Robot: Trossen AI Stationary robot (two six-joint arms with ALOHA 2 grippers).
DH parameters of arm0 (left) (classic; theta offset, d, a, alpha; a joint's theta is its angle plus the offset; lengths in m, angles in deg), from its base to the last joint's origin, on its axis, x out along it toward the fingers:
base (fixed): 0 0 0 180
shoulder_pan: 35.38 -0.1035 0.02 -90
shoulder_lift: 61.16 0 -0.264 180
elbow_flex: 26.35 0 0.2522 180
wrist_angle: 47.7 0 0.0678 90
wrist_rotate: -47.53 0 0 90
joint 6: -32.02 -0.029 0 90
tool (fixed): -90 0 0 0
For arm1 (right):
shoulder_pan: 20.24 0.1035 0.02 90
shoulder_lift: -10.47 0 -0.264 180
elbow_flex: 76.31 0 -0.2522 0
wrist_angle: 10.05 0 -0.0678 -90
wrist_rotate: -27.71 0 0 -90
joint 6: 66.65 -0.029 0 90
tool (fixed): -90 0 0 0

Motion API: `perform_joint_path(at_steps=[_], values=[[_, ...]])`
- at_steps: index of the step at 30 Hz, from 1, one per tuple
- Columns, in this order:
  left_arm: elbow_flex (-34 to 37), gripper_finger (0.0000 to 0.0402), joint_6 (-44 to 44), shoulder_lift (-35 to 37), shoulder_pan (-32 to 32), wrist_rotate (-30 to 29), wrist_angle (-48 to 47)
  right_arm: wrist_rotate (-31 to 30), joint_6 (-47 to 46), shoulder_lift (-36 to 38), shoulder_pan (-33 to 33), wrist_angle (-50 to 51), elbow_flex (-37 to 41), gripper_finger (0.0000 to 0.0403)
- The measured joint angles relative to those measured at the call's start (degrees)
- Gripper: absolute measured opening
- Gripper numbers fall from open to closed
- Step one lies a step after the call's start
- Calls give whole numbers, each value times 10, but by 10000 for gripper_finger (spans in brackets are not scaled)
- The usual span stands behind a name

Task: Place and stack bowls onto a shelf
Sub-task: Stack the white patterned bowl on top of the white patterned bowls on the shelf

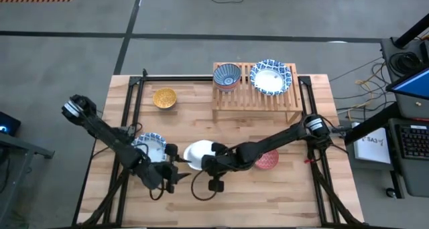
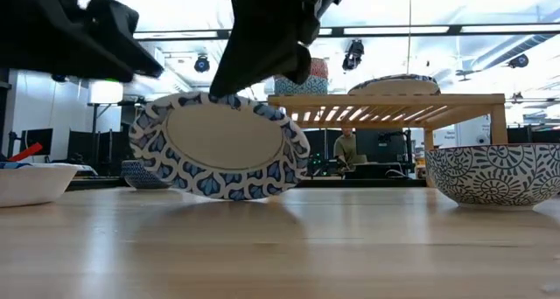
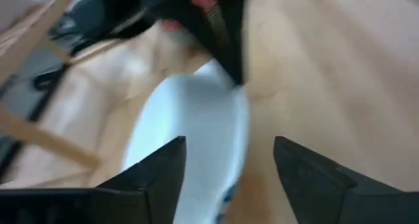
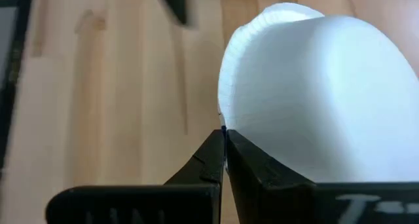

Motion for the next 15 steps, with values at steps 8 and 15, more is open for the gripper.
perform_joint_path(at_steps=[8, 15], values=[[-5, 218, -9, -73, 1, -60, 32, 11, -21, 4, -4, -4, 0, 8], [-46, 163, -11, -113, -3, -184, -5, 21, -21, 4, -6, -6, 0, 8]])
